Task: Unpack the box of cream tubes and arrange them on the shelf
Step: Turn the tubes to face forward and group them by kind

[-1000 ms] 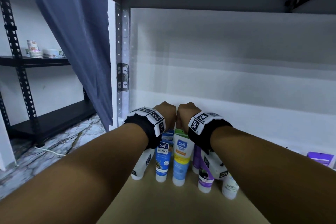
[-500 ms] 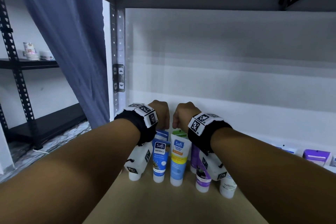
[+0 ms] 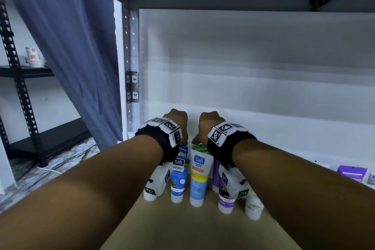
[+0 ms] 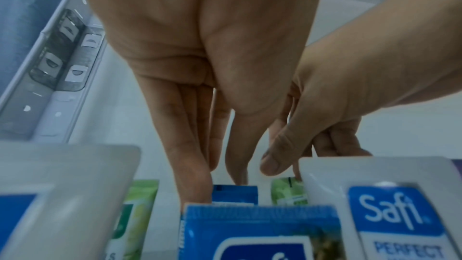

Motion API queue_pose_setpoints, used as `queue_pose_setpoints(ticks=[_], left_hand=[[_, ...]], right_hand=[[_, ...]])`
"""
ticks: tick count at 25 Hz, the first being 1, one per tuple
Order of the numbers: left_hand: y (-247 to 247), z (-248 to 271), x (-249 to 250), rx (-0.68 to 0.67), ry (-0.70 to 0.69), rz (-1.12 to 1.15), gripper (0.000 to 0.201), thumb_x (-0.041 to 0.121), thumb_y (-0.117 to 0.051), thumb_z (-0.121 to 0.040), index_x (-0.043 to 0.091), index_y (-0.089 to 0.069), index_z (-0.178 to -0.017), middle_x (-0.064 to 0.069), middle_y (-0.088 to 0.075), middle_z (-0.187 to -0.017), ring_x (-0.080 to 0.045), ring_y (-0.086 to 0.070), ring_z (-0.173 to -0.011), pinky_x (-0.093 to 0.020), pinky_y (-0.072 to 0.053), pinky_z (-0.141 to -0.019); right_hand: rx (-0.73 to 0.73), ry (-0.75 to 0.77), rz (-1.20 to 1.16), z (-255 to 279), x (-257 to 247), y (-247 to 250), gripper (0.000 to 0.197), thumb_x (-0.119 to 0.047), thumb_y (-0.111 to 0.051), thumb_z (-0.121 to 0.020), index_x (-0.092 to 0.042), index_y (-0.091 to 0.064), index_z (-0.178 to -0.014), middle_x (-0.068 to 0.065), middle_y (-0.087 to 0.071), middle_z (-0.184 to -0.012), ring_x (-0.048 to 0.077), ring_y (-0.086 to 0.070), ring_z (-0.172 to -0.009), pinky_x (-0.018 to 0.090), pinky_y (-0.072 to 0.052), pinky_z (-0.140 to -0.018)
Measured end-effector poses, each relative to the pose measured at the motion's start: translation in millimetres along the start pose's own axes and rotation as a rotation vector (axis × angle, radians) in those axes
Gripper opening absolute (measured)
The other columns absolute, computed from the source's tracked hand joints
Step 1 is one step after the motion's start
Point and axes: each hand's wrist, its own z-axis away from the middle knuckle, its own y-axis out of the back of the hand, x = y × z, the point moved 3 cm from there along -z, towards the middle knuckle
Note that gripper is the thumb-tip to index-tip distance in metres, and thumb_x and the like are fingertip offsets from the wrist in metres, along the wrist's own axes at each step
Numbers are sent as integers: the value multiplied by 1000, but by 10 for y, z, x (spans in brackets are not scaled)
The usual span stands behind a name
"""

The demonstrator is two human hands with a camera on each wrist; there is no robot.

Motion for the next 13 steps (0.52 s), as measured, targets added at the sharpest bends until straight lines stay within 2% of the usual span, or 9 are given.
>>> queue_pose_setpoints(ticks=[2, 4, 6, 8, 9, 11, 12, 13], left_hand=[[4, -13, -3, -7, -5, -38, 33, 25, -78, -78, 9, -50, -83, -1, -48, -63, -10, -47, -46, -15, -37, -34], [16, -23, -4, -16, -4, -81, 39, 31, -80, -76, 10, -48, -84, 1, -47, -63, -13, -52, -57, -18, -37, -41], [25, -43, -3, -24, -9, -110, 43, 34, -81, -74, 11, -44, -72, 1, -46, -62, -15, -54, -72, -21, -41, -51], [20, -59, -2, -40, -29, -133, 45, 32, -81, -73, 12, -43, -61, 1, -47, -60, -15, -55, -75, -23, -45, -63], [10, -66, -14, -41, -47, -137, 42, 28, -81, -74, 12, -45, -59, 2, -47, -59, -15, -55, -73, -23, -46, -65], [-10, -78, -47, -30, -86, -119, 27, 15, -77, -76, 11, -54, -65, 2, -48, -59, -14, -55, -63, -22, -46, -57], [-9, -68, -59, -27, -106, -106, 16, 11, -75, -77, 11, -59, -73, 3, -49, -59, -12, -53, -56, -20, -45, -52], [-8, -46, -70, -31, -123, -93, 11, 8, -74, -77, 11, -64, -80, 3, -50, -60, -8, -50, -51, -16, -43, -47]], right_hand=[[-13, -27, -11, 11, 19, 0, 38, -30, -82, -69, -14, -49, -80, 2, -51, -74, 13, -50, -54, 21, -43, -52], [-31, -40, -32, 38, 5, 30, 38, -31, -82, -69, -16, -50, -82, 2, -56, -83, 21, -61, -67, 30, -54, -66], [-64, -68, -131, 40, 3, 62, 42, -23, -80, -70, -9, -59, -103, 11, -61, -107, 31, -65, -93, 40, -57, -82], [-79, -102, -220, -5, 3, 51, 49, -17, -79, -70, -4, -60, -114, 16, -60, -116, 32, -63, -104, 43, -56, -88], [-80, -110, -215, -31, -14, 35, 45, -15, -78, -70, -4, -63, -110, 14, -62, -114, 33, -65, -102, 45, -56, -88], [-93, -107, -162, -58, -44, 12, 23, -12, -75, -69, -3, -68, -90, 14, -70, -97, 32, -69, -86, 54, -56, -81], [-104, -101, -138, -65, -49, 13, 13, -10, -73, -70, -3, -66, -78, 14, -72, -87, 29, -70, -77, 51, -57, -76], [-104, -76, -109, -53, -54, 30, 8, -7, -70, -72, -4, -63, -70, 12, -71, -79, 25, -68, -69, 42, -58, -69]])
